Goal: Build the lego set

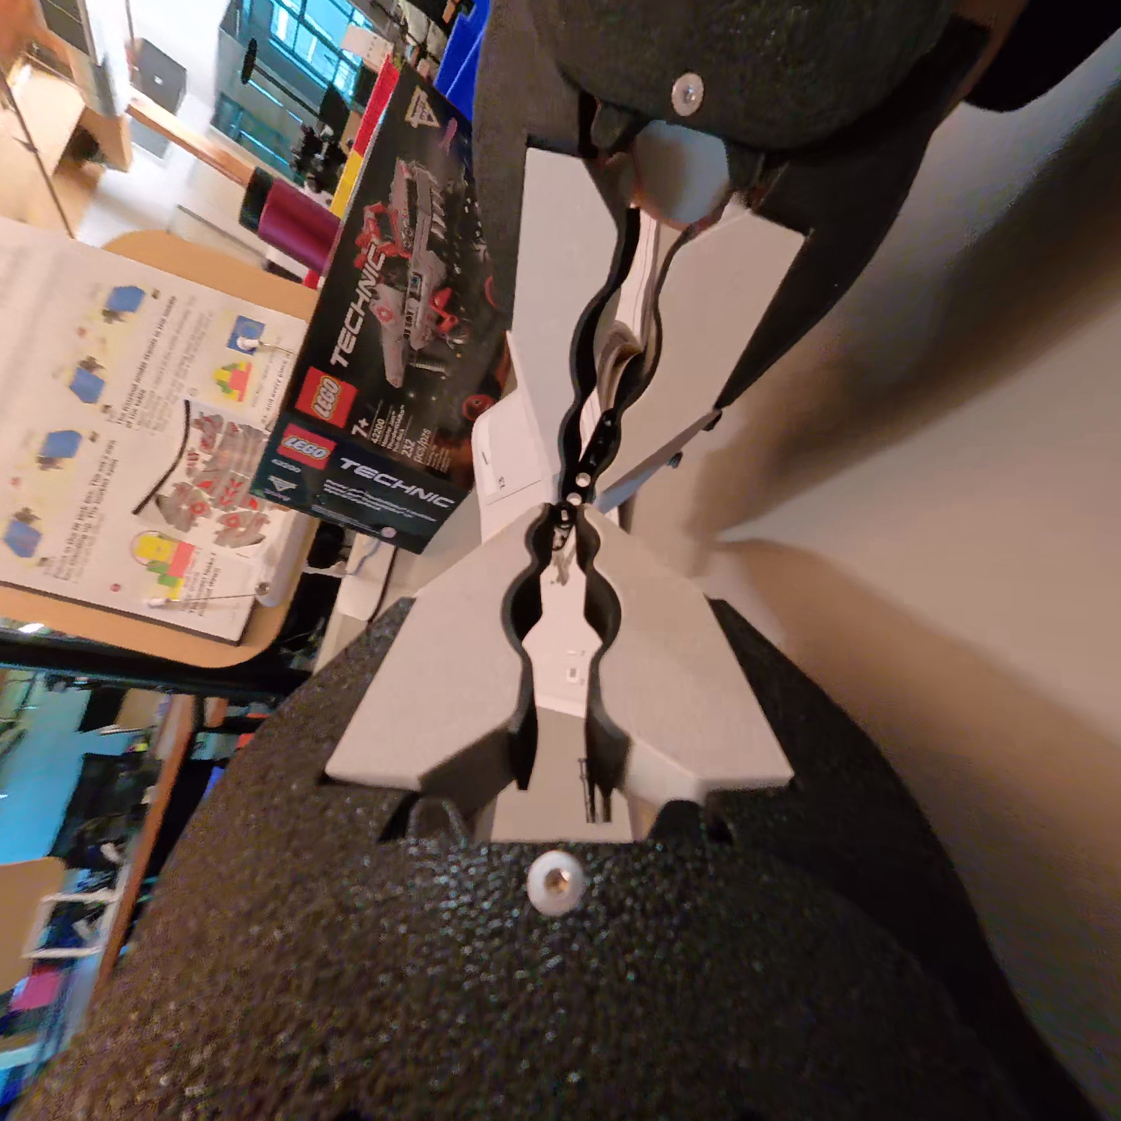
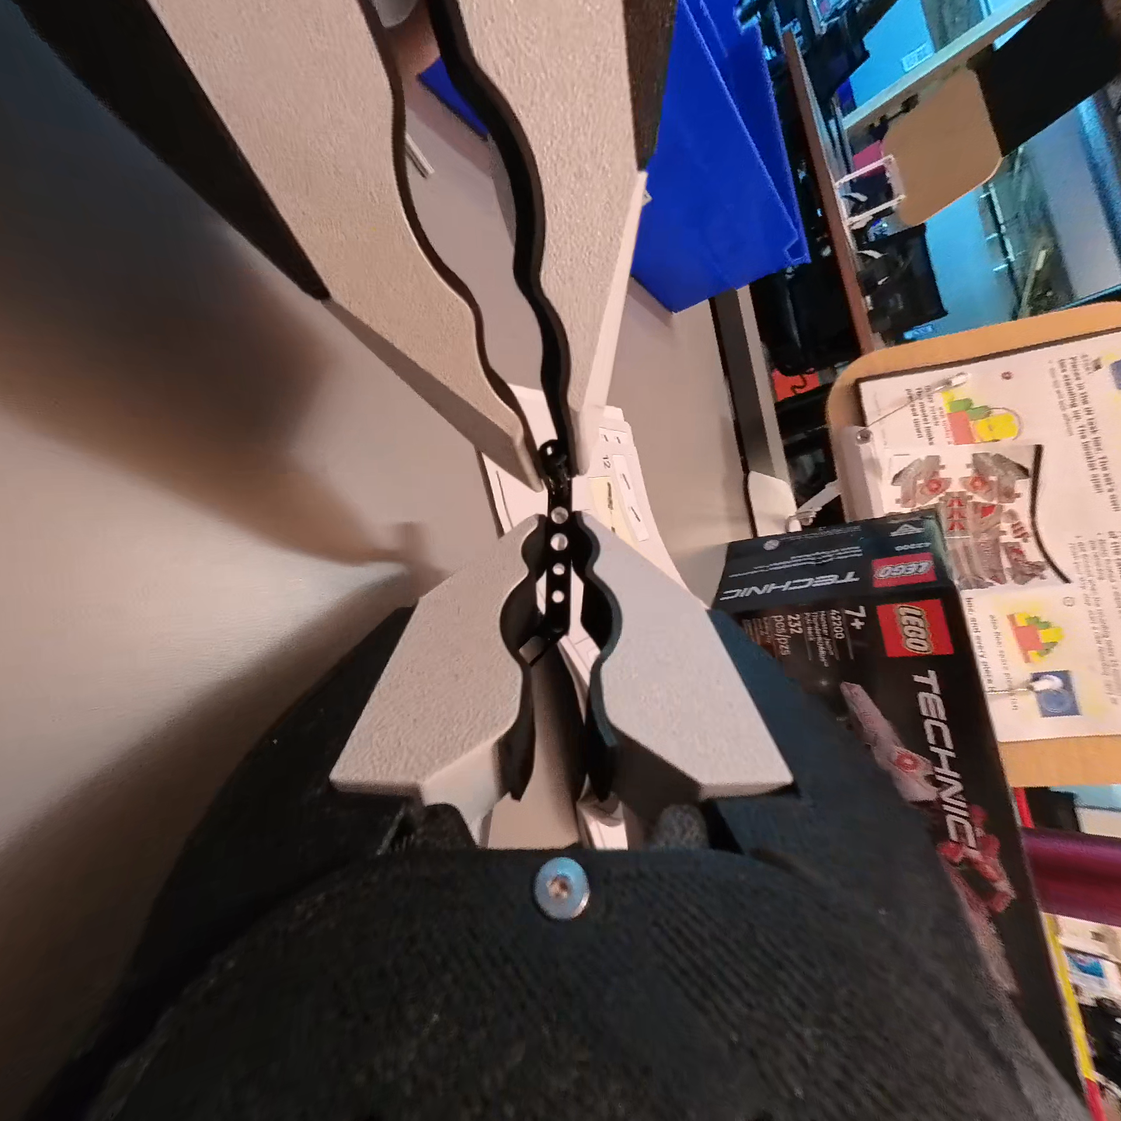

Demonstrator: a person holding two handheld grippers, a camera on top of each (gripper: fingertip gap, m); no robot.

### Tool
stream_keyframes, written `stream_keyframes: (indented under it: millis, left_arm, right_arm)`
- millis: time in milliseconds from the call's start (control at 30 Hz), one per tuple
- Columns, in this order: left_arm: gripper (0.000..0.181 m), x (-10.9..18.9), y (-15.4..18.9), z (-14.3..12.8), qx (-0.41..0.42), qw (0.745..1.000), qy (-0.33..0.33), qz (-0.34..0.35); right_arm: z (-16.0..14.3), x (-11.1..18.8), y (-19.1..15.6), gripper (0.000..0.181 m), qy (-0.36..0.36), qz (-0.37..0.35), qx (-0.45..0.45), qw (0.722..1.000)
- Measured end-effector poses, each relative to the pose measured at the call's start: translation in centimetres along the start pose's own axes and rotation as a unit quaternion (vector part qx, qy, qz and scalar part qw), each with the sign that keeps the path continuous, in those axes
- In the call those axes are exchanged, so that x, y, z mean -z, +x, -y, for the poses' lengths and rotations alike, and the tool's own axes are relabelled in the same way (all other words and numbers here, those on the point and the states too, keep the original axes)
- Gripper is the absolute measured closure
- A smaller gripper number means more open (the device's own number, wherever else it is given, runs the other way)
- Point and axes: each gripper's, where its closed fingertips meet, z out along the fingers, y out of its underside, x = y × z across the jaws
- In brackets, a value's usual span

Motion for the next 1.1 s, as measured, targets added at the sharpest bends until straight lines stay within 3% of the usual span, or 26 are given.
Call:
stream_keyframes:
  millis: [433,667,767,900,1100]
  left_arm:
    - [0.177,-0.2,0.1,0.0,-0.168,0.982,-0.059,0.068]
    - [0.177,-0.4,0.2,0.1,-0.162,0.983,-0.059,0.059]
    - [0.177,-0.4,0.0,0.3,-0.108,0.991,-0.041,0.062]
    - [0.177,0.3,-1.0,1.1,0.01,0.998,0.029,0.05]
    - [0.177,1.3,-2.1,2.0,0.122,0.984,0.125,0.023]
  right_arm:
    - [-0.1,0.0,0.4,0.176,-0.037,-0.045,0.065,0.996]
    - [0.0,-0.1,0.3,0.176,-0.037,-0.048,0.076,0.995]
    - [0.3,0.0,0.5,0.177,-0.036,-0.061,0.092,0.993]
    - [1.1,0.4,1.0,0.177,0.006,-0.056,0.03,0.998]
    - [2.1,1.1,1.7,0.176,0.057,-0.059,-0.023,0.996]
